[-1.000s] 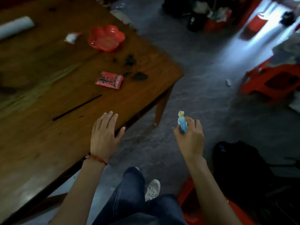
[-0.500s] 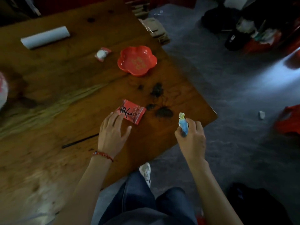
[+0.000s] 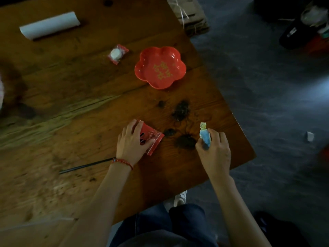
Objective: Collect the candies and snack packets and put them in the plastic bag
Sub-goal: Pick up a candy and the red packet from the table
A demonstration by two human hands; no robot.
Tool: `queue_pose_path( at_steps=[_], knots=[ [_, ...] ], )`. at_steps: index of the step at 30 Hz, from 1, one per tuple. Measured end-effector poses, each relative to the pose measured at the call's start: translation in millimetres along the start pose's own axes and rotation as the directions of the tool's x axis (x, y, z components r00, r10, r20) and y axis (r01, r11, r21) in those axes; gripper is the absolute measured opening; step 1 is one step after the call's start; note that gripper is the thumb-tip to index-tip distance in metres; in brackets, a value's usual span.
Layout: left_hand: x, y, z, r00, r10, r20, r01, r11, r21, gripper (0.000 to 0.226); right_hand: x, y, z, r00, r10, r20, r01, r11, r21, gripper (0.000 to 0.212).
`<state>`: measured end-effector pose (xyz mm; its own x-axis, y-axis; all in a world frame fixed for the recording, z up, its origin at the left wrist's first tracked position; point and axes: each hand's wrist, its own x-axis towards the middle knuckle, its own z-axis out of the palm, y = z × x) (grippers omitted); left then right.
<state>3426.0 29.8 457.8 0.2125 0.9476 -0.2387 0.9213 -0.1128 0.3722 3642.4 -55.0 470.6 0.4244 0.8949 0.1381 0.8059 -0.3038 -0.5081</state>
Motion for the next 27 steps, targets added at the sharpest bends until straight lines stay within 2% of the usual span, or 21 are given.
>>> queue_pose_path(
  at_steps=[5,13,19,27],
  knots=[
    [0.1,6.3,4.2,0.997,-0.069,-0.021,0.068,0.998,-0.004,0.088,14.0,3.7,6.2,0.999,-0.021,0.044,0.021,1.0,0.007,0.037],
    [-4.6,14.7,8.5,0.974,-0.223,-0.041,0.223,0.975,-0.02,0.088,20.1,1.9,10.7,0.995,-0.059,0.085,0.058,0.998,0.013,0.038],
    [-3.4,17.5,5.0,0.972,-0.234,-0.035,0.228,0.967,-0.116,0.088,19.6,-2.8,11.2,0.993,-0.074,0.091,0.073,0.997,0.017,0.038],
    [1.1,14.0,4.3,0.969,-0.24,0.057,0.247,0.945,-0.213,0.086,14.6,-8.2,10.8,0.992,-0.091,0.085,0.092,0.996,-0.005,0.039]
  ],
)
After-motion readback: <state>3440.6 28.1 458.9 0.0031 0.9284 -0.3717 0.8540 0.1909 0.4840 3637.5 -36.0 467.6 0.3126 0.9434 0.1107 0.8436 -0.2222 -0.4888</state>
